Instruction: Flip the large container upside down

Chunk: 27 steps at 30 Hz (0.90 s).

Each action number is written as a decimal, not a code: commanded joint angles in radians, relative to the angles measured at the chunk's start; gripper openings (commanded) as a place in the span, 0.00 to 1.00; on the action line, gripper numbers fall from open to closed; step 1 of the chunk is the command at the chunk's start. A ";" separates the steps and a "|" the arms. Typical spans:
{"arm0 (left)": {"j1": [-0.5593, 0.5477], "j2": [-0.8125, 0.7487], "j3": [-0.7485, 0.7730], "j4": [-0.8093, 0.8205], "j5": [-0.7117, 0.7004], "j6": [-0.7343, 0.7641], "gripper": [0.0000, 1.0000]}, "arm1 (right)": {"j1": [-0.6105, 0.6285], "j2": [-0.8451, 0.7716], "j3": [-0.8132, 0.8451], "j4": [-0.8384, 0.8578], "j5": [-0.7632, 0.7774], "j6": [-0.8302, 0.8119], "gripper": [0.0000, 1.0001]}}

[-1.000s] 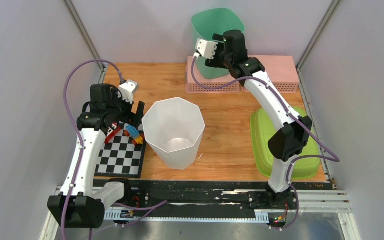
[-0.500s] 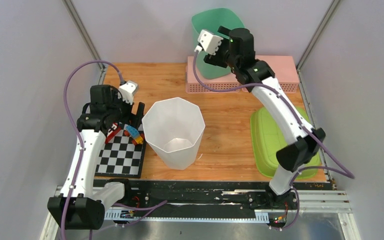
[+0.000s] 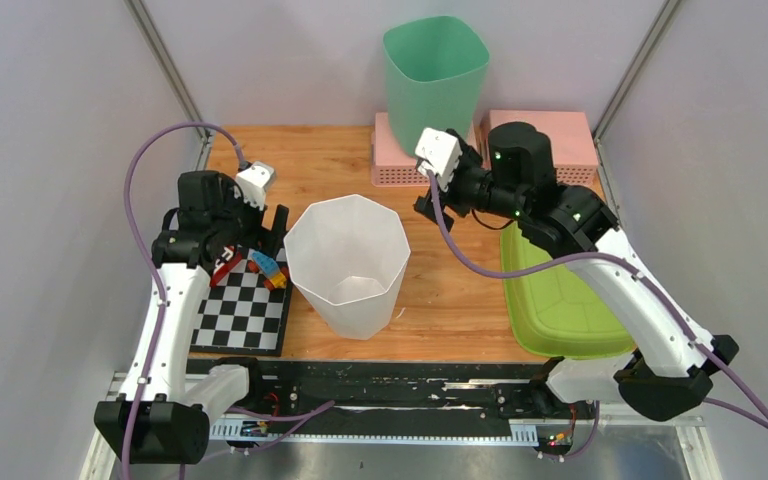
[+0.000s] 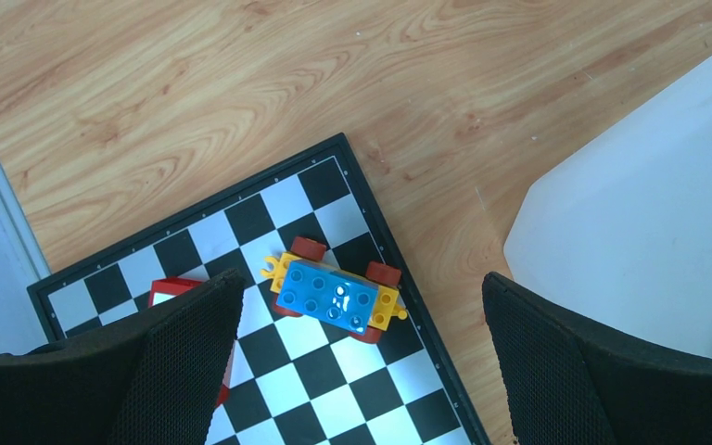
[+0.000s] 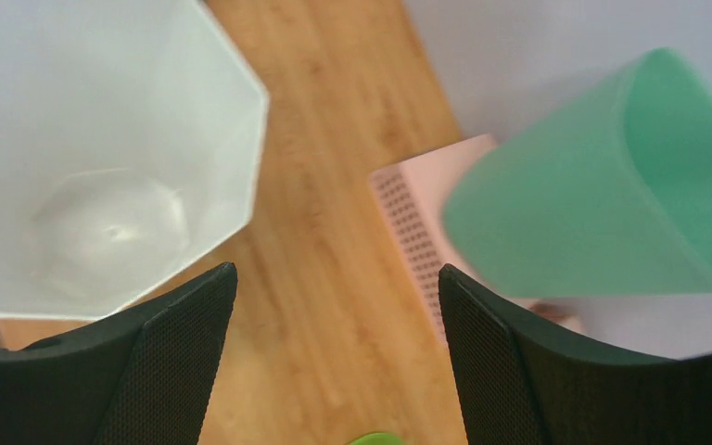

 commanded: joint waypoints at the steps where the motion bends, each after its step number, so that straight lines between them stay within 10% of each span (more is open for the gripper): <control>1: -0.005 -0.024 0.001 -0.006 -0.003 -0.005 1.00 | 0.017 0.012 -0.050 -0.151 -0.205 0.230 0.81; 20: -0.005 -0.032 -0.009 0.001 -0.027 -0.009 1.00 | 0.016 0.166 -0.082 -0.104 -0.263 0.503 0.63; 27: -0.005 -0.035 -0.019 0.006 -0.034 -0.008 1.00 | -0.021 0.175 -0.101 -0.100 -0.211 0.527 0.33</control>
